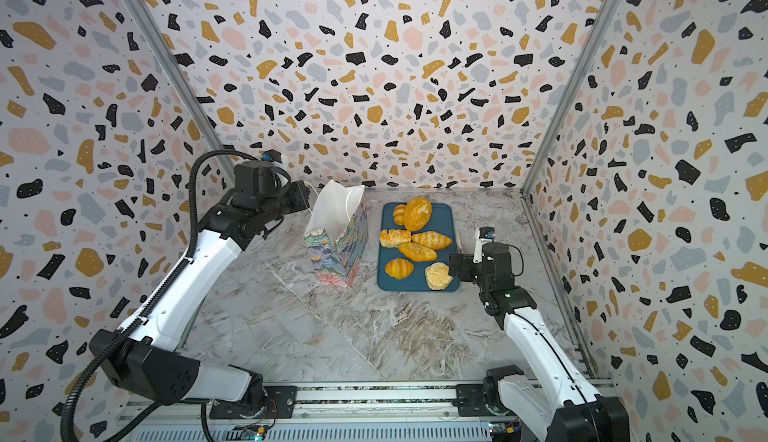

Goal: Place the fake bread into the paper bag

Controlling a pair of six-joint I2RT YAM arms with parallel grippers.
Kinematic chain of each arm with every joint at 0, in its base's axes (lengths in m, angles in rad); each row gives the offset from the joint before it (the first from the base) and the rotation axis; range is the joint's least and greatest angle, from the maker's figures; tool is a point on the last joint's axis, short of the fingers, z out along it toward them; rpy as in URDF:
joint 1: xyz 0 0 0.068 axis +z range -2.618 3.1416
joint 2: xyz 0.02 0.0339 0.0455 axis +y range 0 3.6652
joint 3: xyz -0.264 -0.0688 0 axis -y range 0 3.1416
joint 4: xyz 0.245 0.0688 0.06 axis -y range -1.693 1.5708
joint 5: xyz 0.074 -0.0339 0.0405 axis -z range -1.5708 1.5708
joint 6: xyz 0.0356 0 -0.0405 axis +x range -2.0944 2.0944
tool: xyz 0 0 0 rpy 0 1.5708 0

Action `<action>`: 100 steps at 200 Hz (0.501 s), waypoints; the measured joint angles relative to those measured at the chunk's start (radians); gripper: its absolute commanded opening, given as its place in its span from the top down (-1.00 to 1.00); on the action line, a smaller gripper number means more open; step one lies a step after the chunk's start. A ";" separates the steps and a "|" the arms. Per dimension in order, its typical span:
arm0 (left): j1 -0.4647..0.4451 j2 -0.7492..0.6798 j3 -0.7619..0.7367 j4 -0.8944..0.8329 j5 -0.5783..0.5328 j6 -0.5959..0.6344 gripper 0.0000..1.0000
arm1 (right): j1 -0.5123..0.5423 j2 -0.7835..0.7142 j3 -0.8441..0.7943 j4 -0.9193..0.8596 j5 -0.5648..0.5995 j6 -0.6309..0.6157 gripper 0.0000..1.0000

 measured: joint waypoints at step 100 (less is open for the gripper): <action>0.021 -0.034 -0.081 0.076 0.007 -0.045 1.00 | -0.021 0.000 0.037 -0.024 -0.003 0.012 -0.98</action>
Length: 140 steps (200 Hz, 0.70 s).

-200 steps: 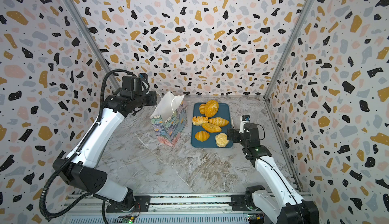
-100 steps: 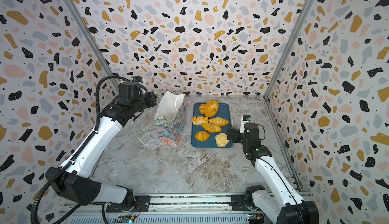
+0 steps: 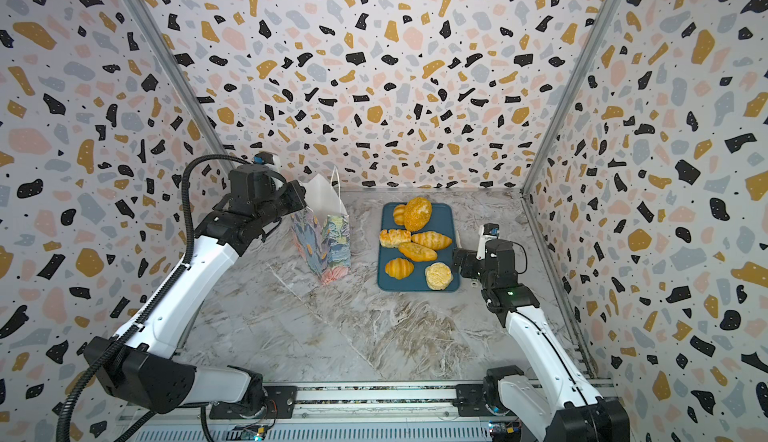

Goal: Place the fake bread into the paper bag

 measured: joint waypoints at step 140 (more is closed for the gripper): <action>0.021 -0.040 -0.119 0.146 0.278 0.189 1.00 | -0.018 0.027 0.091 -0.102 0.058 0.001 -0.98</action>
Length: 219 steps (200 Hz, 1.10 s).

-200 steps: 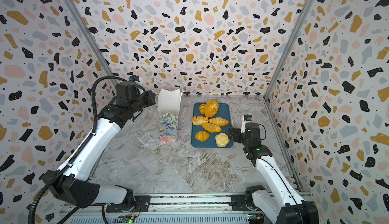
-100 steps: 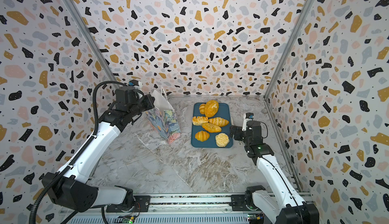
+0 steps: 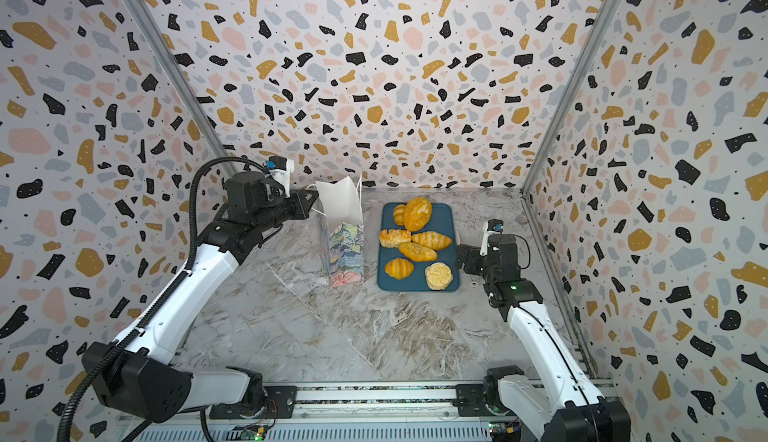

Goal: Place the fake bread into the paper bag

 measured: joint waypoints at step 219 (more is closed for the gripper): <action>0.069 -0.118 -0.199 0.069 -0.049 0.070 1.00 | -0.060 0.371 0.160 -0.172 0.050 -0.038 -0.97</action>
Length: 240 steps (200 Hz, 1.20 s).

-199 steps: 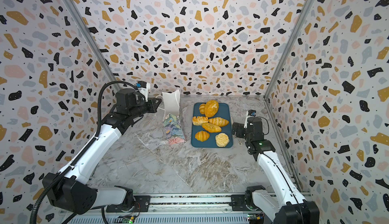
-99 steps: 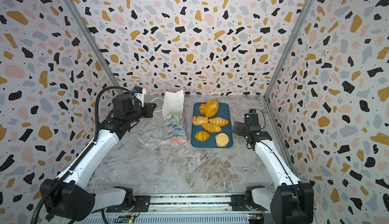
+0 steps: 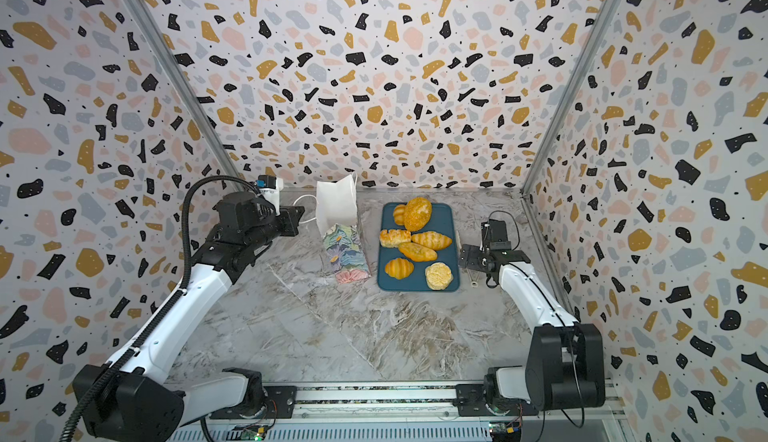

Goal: Place the fake bread into the paper bag
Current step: 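Lower the right gripper onto the metal tongs beside the tray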

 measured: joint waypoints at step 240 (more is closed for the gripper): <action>0.000 0.002 -0.022 0.036 0.023 -0.003 1.00 | -0.016 0.369 0.148 0.011 0.009 -0.044 -0.99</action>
